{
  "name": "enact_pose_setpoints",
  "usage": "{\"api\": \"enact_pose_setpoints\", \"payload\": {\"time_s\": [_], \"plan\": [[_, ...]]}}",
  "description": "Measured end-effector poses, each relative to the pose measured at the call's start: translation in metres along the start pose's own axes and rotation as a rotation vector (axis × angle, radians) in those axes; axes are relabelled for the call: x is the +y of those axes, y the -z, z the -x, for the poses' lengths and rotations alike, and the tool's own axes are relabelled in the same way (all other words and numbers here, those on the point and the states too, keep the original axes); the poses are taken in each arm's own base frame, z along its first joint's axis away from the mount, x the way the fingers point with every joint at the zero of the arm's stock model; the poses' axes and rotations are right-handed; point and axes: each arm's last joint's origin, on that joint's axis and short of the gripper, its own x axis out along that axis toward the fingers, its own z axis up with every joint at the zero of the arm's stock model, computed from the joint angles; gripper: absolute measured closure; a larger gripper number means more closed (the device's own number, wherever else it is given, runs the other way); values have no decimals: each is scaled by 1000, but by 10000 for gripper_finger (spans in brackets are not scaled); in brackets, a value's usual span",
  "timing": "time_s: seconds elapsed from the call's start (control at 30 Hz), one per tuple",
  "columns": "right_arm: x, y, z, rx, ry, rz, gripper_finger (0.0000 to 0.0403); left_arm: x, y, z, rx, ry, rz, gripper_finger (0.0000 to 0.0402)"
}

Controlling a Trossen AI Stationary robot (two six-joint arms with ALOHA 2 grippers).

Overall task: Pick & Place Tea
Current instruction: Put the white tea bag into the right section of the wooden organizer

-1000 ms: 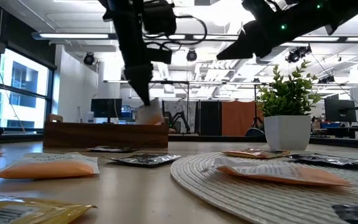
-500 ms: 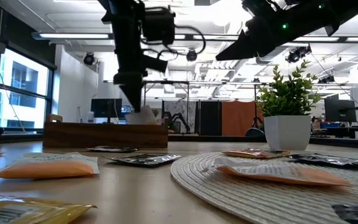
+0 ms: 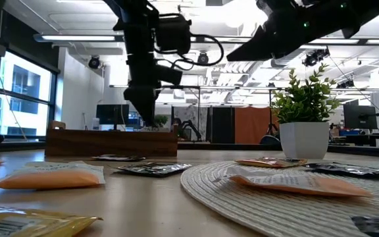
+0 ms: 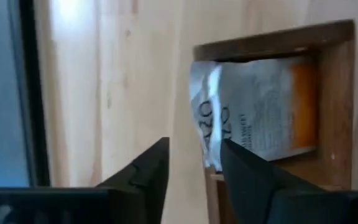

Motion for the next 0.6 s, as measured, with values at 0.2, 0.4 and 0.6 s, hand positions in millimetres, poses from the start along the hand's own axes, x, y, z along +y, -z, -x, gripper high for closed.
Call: {"api": "enact_pose_setpoints", "payload": {"time_s": [0.2, 0.4, 0.6], "plan": [[5, -2, 1, -19, -98, -45, 323, 12, -4, 54, -90, 90, 118, 250], [35, -20, 0, -110, -298, 3, 265, 33, 23, 118, -256, 183, 188, 284], [89, -39, -26, 7, -494, 132, 233, 30, 62, 148, -416, 309, 263, 309]]}}
